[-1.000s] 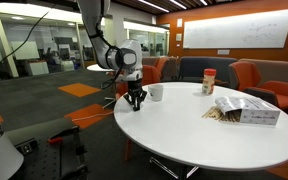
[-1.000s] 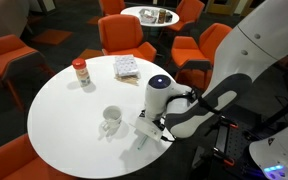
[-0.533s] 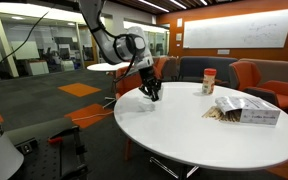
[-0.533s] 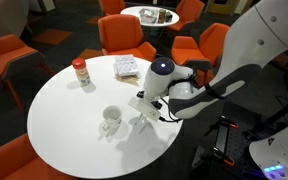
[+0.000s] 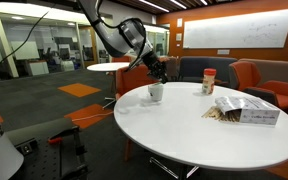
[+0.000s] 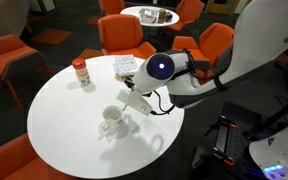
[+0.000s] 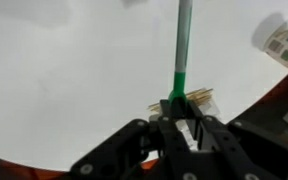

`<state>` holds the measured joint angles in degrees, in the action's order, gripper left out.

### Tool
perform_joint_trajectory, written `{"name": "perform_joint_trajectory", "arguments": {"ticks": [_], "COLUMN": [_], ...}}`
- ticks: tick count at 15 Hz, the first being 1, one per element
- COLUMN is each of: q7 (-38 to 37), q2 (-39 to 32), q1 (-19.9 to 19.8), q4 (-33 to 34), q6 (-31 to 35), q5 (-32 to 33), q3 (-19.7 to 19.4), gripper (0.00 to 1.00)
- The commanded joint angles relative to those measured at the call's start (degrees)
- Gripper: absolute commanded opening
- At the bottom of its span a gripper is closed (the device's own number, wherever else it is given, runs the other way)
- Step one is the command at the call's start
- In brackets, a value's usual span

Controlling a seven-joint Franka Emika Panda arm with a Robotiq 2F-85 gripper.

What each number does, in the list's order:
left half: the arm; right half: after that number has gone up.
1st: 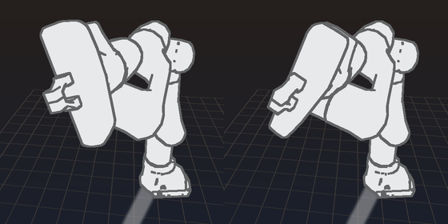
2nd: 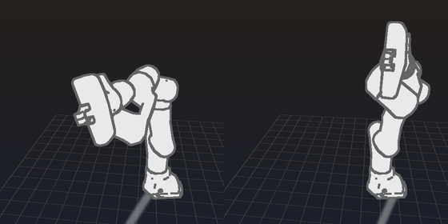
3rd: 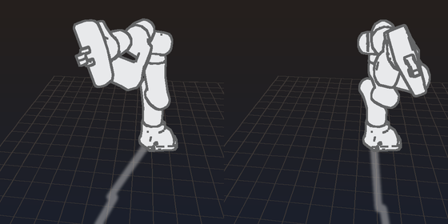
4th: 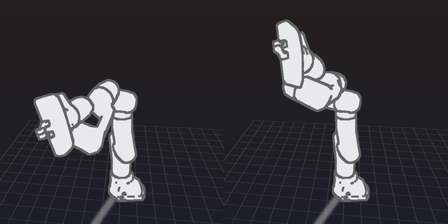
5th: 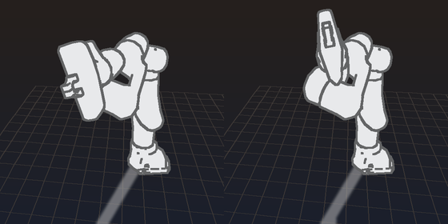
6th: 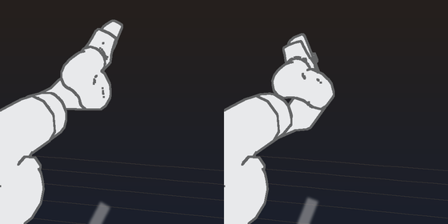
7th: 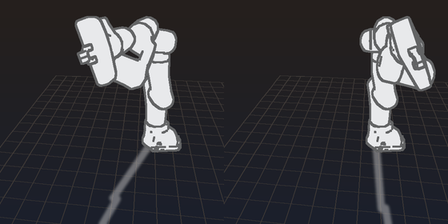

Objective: Put the marker in the mug

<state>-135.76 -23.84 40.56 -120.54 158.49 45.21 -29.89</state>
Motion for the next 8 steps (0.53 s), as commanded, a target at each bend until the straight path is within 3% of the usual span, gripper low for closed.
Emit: {"name": "perform_joint_trajectory", "arguments": {"ticks": [1,4,5,6,7,8], "q7": [-8.7,-12.0,-15.0,-15.9,-15.5,-13.7], "q2": [-1.1,-2.2,-1.3,-1.5,-3.9,-4.8], "q1": [7.5,11.8,6.7,5.7,12.1,12.9], "q4": [3.7,5.6,7.0,7.4,7.7,9.2], "q6": [-4.1,-8.4,-13.5,-16.8,-17.6,-20.1], "q5": [10.5,17.8,24.6,28.2,27.9,27.8], "q3": [-5.3,-6.6,0.6,2.9,-2.9,-3.1], "gripper": [0.05,0.05,0.05,0.05,0.05,0.05]}}
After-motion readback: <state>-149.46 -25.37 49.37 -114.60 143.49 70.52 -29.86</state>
